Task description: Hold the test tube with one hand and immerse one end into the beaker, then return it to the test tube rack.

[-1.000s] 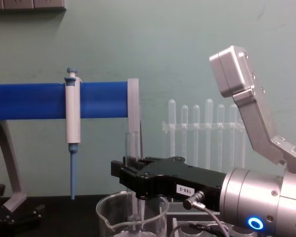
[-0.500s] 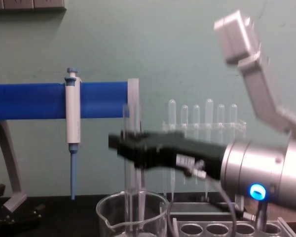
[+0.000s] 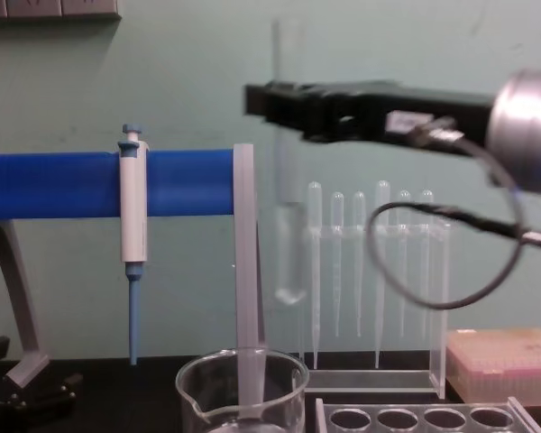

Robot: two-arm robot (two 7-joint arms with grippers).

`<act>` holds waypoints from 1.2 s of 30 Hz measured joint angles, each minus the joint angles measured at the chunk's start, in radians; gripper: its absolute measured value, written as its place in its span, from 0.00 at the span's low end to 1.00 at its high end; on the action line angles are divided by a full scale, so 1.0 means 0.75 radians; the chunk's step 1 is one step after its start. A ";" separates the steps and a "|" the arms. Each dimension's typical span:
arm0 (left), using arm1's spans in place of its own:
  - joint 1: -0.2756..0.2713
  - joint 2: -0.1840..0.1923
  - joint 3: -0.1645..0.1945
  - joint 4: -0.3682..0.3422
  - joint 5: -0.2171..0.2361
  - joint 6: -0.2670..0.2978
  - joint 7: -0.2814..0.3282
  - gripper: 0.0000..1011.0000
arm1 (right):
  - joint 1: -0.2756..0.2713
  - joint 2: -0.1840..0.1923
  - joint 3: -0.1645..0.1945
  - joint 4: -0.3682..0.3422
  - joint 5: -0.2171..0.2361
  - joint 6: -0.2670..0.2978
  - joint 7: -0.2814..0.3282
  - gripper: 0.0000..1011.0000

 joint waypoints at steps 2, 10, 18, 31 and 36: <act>0.000 0.000 0.000 0.000 0.000 0.000 0.000 0.99 | -0.026 0.025 0.022 -0.033 0.007 0.015 -0.014 0.22; 0.000 0.000 0.000 0.000 0.000 0.000 0.000 0.99 | -0.162 0.118 0.096 -0.072 0.028 0.026 -0.052 0.22; 0.000 0.000 0.000 0.000 0.000 0.000 0.000 0.99 | -0.215 0.121 0.092 0.000 -0.002 -0.025 -0.052 0.22; 0.000 0.000 0.000 0.000 0.000 0.000 0.000 0.99 | -0.211 0.073 0.080 0.112 -0.042 -0.054 -0.047 0.22; 0.000 0.000 0.000 0.000 0.000 0.000 0.000 0.99 | -0.214 0.063 0.071 0.137 -0.053 -0.054 -0.039 0.22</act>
